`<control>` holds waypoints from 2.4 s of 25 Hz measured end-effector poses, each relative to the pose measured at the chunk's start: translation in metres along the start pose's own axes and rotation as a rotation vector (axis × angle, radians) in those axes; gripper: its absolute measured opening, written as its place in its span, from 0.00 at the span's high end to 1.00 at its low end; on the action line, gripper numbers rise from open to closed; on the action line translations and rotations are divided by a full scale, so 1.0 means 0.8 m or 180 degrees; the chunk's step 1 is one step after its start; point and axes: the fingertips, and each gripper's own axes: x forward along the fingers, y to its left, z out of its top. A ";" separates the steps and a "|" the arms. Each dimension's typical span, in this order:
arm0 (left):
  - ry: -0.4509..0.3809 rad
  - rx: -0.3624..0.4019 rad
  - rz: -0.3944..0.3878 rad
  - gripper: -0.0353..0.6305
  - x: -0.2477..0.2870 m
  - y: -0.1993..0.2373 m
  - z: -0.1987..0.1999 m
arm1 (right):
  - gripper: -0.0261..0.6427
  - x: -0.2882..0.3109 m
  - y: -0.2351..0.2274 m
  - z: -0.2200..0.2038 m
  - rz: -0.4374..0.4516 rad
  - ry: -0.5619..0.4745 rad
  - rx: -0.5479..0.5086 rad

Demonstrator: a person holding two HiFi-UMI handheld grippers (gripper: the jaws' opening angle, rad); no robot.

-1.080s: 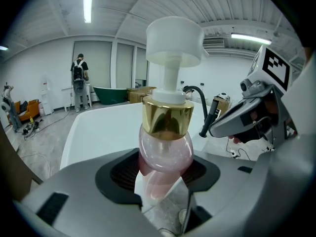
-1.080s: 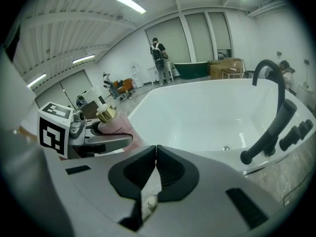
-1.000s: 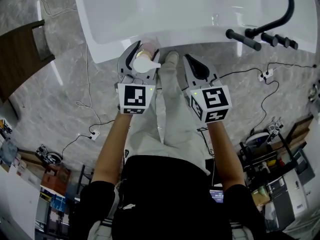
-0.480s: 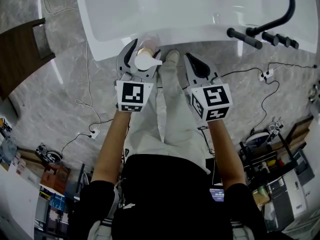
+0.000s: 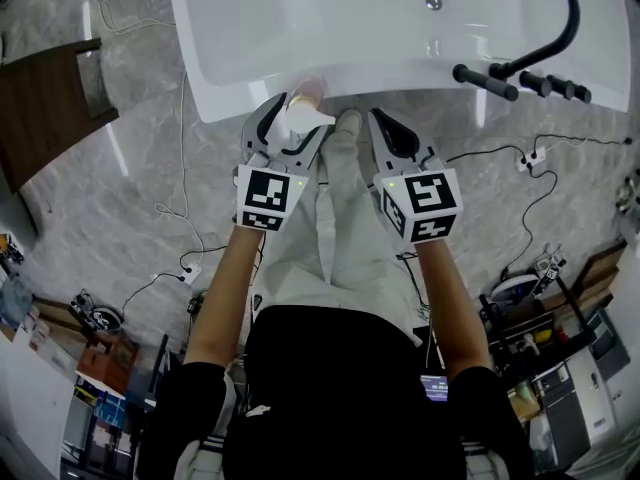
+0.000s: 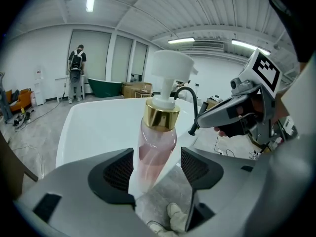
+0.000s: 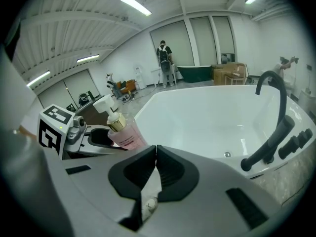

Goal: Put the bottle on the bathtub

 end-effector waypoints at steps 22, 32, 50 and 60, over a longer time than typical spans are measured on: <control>-0.0111 0.0130 0.0083 0.78 -0.121 0.002 0.098 | 0.93 -0.094 0.053 0.107 -0.0089 -0.0341 -0.0278; -0.0685 0.0144 0.0331 0.92 -0.188 0.018 0.229 | 0.93 -0.154 0.057 0.206 -0.0188 -0.0815 -0.0455; -0.1321 0.0406 0.0470 0.93 -0.301 -0.020 0.420 | 0.93 -0.273 0.092 0.351 -0.0330 -0.1502 -0.0873; -0.1684 0.0557 0.0496 0.93 -0.367 -0.034 0.500 | 0.93 -0.343 0.113 0.424 -0.0305 -0.1936 -0.1021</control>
